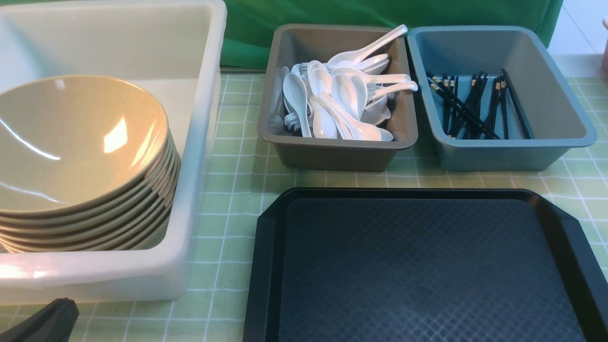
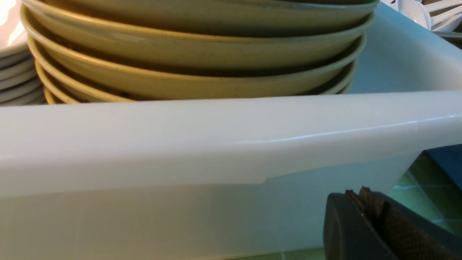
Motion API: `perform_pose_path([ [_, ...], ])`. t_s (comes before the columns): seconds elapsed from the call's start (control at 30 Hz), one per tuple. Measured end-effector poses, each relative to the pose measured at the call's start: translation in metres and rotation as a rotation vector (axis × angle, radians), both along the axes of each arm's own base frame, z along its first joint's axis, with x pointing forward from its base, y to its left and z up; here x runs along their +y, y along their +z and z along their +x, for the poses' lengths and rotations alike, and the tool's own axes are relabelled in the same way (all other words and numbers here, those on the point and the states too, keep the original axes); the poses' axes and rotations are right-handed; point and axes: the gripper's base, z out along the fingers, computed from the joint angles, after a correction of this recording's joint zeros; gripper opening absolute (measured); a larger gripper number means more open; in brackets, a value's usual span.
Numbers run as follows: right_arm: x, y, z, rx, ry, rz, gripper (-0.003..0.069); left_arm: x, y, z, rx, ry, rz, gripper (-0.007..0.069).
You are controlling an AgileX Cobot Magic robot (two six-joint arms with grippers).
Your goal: On green table put chopsticks spoon bowls plates into blue grey white boxes.
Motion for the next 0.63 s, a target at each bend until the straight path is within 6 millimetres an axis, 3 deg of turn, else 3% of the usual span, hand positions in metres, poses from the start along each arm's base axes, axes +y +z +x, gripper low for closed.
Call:
perform_pose_path([
  [0.63, 0.0000, 0.0000, 0.0000, 0.000, 0.000, 0.000, 0.0225, 0.0000, -0.0001, 0.0000, 0.002, 0.001, -0.005, -0.0002],
])
